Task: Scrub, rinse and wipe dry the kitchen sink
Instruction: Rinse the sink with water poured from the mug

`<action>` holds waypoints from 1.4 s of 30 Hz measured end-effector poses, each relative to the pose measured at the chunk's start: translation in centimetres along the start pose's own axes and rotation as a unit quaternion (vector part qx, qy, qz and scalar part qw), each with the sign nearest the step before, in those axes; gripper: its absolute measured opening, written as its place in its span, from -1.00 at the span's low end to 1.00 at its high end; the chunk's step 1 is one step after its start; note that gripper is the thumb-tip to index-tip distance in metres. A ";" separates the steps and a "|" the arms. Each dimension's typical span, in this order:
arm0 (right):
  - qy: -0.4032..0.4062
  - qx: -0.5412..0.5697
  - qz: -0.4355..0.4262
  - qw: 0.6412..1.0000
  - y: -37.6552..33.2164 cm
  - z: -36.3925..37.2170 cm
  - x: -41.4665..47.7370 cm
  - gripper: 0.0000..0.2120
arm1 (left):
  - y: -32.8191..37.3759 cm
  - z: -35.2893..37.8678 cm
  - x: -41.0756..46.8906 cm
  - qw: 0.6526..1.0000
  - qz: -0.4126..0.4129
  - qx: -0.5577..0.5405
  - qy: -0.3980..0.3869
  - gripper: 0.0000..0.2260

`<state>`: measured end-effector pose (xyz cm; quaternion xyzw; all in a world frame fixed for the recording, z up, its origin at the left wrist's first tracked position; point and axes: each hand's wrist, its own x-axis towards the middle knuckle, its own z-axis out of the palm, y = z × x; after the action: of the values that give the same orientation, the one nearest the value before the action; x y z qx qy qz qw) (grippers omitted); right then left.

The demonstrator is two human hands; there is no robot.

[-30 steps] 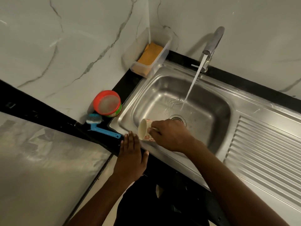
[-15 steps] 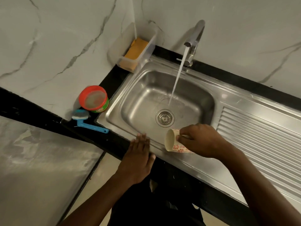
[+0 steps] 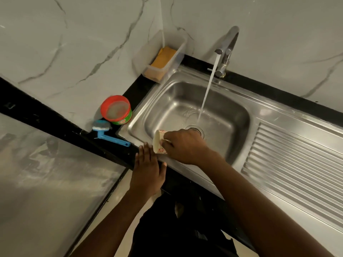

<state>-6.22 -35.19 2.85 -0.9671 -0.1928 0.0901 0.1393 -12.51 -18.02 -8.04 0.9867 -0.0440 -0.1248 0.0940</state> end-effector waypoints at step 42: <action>-0.045 -0.070 0.240 0.967 11.2 -3.8 -26.9 -0.64 | 17.4 5.1 -4.0 0.857 0.476 0.078 -0.180 -0.37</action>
<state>-25.93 -56.70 6.28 -0.9873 0.0332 0.1507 0.0370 -18.77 -35.48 -8.47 0.8099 -0.5341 -0.2361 0.0552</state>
